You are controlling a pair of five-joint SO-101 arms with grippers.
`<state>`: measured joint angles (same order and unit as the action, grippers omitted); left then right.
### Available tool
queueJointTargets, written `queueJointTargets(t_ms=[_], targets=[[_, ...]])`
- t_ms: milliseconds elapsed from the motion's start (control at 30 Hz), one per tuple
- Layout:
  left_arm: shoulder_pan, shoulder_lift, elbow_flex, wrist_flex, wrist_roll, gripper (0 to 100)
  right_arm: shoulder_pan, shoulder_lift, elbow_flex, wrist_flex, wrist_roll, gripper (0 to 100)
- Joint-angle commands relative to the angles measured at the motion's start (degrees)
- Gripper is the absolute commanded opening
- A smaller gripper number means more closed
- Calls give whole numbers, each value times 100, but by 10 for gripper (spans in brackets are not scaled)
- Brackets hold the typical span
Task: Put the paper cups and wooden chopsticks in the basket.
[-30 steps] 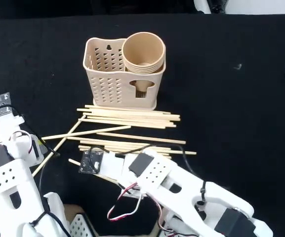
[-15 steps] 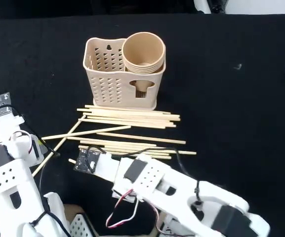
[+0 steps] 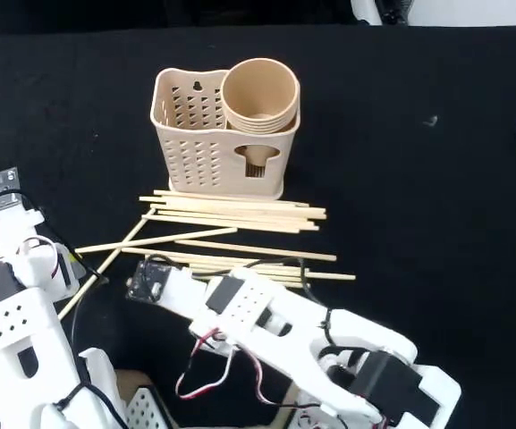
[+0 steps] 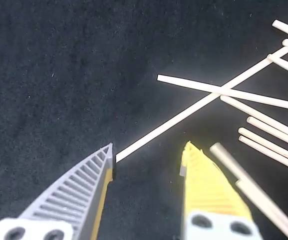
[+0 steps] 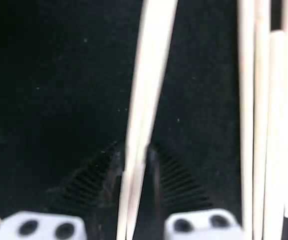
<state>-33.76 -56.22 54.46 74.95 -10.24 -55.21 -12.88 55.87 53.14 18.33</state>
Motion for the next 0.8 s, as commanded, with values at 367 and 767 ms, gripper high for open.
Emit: queueJointTargets(t_ms=[367,767], targets=[[-57,-62,-338,53,18,223,1538,-2325,-171,1363,967,11],[-13,-62,-338,53,35,224,1275,-3987,752,1855,1099,11]])
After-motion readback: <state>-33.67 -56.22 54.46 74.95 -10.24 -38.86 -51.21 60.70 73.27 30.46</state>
